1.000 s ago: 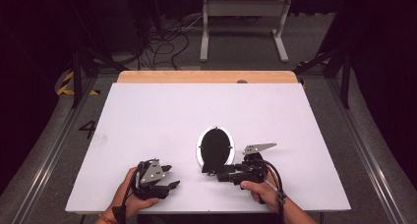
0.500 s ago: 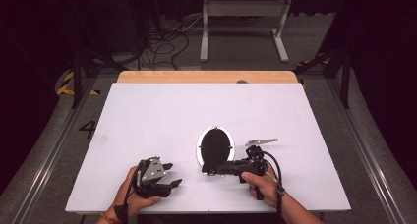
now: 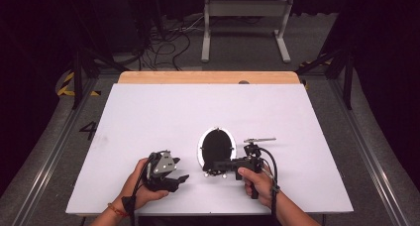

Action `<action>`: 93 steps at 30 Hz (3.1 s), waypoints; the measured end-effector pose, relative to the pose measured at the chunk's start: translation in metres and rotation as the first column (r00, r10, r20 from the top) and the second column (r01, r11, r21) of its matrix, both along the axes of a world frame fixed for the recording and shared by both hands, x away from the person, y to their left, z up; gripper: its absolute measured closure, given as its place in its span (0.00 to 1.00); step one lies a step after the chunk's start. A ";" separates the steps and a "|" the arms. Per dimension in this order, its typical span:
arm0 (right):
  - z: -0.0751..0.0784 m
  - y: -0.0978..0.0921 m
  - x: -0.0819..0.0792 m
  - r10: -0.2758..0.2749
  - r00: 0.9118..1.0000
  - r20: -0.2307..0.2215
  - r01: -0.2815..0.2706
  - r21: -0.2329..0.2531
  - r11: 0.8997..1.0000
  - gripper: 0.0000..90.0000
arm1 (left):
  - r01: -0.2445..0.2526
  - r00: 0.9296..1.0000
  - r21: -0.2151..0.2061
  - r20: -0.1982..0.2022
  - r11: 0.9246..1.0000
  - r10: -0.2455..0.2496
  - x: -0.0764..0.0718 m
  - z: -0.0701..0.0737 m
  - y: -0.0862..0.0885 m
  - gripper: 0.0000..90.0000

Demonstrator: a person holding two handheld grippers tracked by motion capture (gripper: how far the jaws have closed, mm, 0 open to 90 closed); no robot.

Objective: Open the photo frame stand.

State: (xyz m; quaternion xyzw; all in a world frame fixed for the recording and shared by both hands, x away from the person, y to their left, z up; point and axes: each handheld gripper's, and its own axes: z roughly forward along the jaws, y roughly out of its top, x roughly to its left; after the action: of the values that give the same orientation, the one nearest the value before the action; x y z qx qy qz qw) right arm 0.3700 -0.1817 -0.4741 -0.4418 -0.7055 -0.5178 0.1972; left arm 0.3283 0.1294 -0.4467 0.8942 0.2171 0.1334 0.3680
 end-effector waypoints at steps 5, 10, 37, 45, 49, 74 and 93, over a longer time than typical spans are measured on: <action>-0.001 0.001 0.002 -0.002 1.000 -0.016 0.002 0.013 1.000 0.58 | -0.014 1.000 -0.041 -0.025 0.999 0.013 0.013 -0.006 -0.008 0.40; 0.000 0.002 0.002 0.021 1.000 0.024 -0.020 -0.017 1.000 0.60 | -0.026 0.999 -0.048 -0.045 0.998 0.024 0.023 -0.011 -0.011 0.39; 0.020 0.017 -0.013 0.131 0.947 0.293 -0.074 -0.198 0.977 0.61 | -0.109 0.978 -0.212 -0.196 0.971 0.068 0.073 -0.014 -0.020 0.24; 0.021 0.018 -0.020 0.148 0.923 0.356 -0.073 -0.216 0.974 0.61 | -0.073 0.978 -0.212 -0.205 0.975 0.029 0.075 -0.017 -0.025 0.22; 0.018 0.015 -0.020 0.159 0.912 0.378 -0.087 -0.201 0.976 0.61 | -0.043 0.973 -0.218 -0.231 0.975 -0.009 0.080 -0.016 -0.026 0.22; 0.021 0.012 -0.024 0.233 0.852 0.469 -0.129 -0.244 0.961 0.62 | -0.041 0.997 -0.269 -0.076 0.962 0.021 0.077 0.004 -0.023 0.47; 0.020 0.010 -0.020 0.252 0.824 0.507 -0.093 -0.319 0.943 0.63 | -0.061 0.997 -0.368 0.020 0.928 0.073 0.065 0.019 -0.021 0.60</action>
State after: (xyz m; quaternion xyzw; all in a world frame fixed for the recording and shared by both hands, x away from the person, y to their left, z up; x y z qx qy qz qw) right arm 0.3501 -0.1715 -0.4539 -0.2349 -0.8356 -0.4959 -0.0278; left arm 0.3930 0.1083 -0.4281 0.7994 0.2625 0.1176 0.5275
